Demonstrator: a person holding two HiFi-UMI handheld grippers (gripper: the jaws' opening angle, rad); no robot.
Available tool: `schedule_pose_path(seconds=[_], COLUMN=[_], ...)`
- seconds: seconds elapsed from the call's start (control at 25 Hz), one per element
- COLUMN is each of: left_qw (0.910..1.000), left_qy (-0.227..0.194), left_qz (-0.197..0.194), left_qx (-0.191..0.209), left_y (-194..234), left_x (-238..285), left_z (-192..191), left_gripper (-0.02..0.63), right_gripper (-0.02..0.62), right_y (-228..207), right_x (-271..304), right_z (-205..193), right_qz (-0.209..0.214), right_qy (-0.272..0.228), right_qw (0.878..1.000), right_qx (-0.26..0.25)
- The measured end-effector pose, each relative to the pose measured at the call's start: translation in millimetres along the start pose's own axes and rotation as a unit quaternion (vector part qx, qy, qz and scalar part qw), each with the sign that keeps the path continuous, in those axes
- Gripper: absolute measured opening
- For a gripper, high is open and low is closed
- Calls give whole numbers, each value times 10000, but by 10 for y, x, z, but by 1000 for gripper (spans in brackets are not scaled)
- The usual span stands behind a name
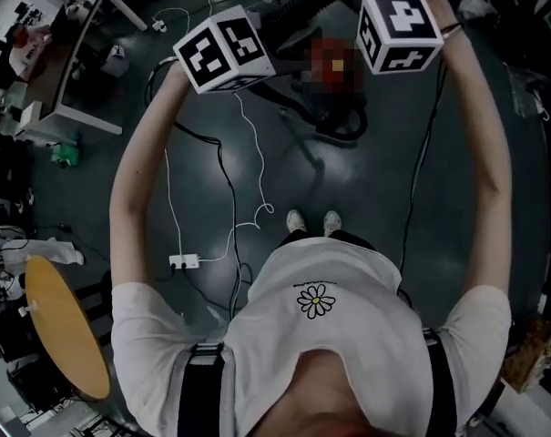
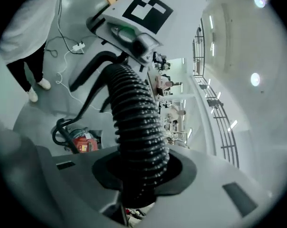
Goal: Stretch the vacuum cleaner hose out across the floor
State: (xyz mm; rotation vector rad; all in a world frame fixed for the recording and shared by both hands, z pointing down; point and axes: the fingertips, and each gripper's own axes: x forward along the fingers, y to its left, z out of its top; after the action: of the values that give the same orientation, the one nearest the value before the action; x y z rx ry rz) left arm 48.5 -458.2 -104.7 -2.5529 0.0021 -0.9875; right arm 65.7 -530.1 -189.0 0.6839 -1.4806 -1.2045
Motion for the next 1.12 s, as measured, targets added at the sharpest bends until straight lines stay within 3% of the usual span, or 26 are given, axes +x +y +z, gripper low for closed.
schedule_pose_path(seconds=[0.12, 0.24, 0.36, 0.44, 0.64, 0.72, 0.8, 0.88, 0.92, 1.04, 1.12], left_qw=[9965, 9847, 9672, 9485, 8895, 8714, 8579, 8505, 8490, 8414, 8284], left_qy=[-362, -1197, -1896, -2385, -3499, -3829, -4075, -4213, -4240, -4297, -4373], left_qz=[-615, -736, -772, -995, -1599, -1632, -1615, -1526, -1453, -1192, -1031], left_qx=[-437, -1030, -1501, -1831, -2464, -2596, -2682, -2754, -2798, -3054, -3346], left_y=[-425, -711, -945, -1114, -1695, -1929, -2246, -2662, -2889, -3588, -3957], left_x=[-104, -137, -122, -158, -334, -412, -475, -495, -492, -454, -417], left_z=[247, 428, 530, 642, 1066, 1254, 1482, 1698, 1774, 1898, 2016], left_gripper=[209, 205, 199, 195, 185, 185, 185, 186, 186, 181, 179], right_gripper=[141, 141, 142, 143, 143, 143, 143, 146, 149, 162, 170], right_y=[-81, 12, 143, 222, 399, 423, 477, 627, 745, 1192, 1502], right_x=[-233, -312, -364, -414, -795, -1043, -1414, -1871, -2088, -2662, -2966], right_z=[147, 281, 400, 479, 765, 888, 1025, 1161, 1224, 1427, 1465], right_qz=[-227, -348, -396, -412, -764, -945, -1143, -1296, -1318, -1315, -1080], right_qy=[-232, -387, -390, -463, -1092, -1452, -2092, -2773, -2932, -2921, -2901], right_qw=[9994, 9985, 9984, 9980, 9895, 9809, 9611, 9326, 9240, 9207, 9178], right_qx=[124, 149, 78, 104, 566, 888, 1394, 1913, 2074, 2230, 2485])
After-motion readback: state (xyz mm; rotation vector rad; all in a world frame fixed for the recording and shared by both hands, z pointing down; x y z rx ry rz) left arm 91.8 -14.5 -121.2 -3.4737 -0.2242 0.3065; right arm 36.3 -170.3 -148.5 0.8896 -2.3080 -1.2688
